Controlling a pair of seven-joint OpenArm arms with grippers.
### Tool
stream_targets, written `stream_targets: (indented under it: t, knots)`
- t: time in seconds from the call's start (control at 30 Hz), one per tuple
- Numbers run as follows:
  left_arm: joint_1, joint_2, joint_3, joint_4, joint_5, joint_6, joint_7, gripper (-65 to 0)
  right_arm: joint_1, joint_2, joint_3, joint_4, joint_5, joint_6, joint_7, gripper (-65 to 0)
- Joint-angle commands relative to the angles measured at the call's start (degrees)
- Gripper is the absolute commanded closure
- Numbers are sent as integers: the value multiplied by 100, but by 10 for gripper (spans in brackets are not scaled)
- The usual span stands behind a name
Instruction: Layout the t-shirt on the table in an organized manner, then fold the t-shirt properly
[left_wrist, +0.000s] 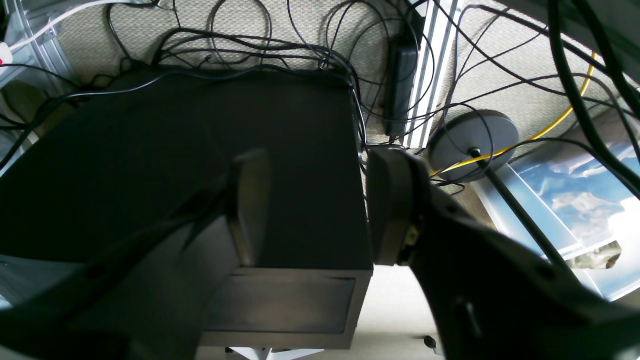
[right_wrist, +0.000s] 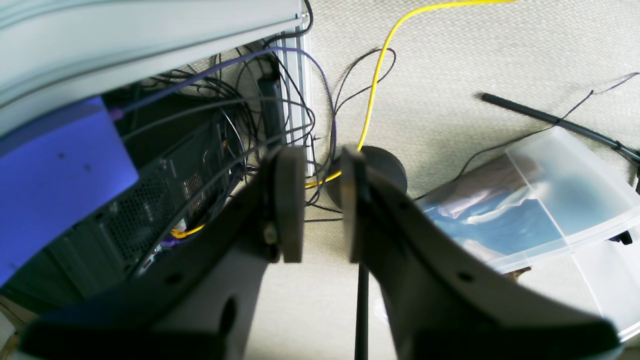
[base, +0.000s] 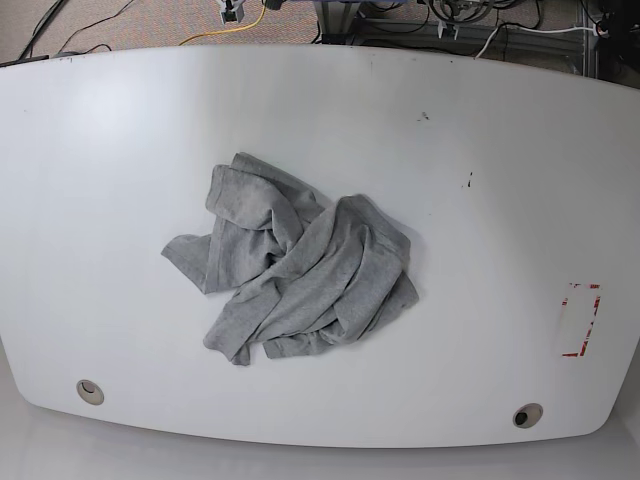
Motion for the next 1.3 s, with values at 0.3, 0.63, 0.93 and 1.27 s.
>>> stream_targets:
  t: [0.3,0.63,0.93,1.27]
  knots:
    - [289,-103,4,293,30,15,33,-292,-85,44,12,100,19,48,32,-119]
    - [317,-98,10,348,25,13,29,-292,-71,34,14,71,26,39,37,-120]
    - [278,-96,6,264,54,16,64,-292,-31,37,24,66,21,22,75,-119]
    - [256,-76,16,286,67,34,71,-290,-37,30,37,68,21,23,45,-121]
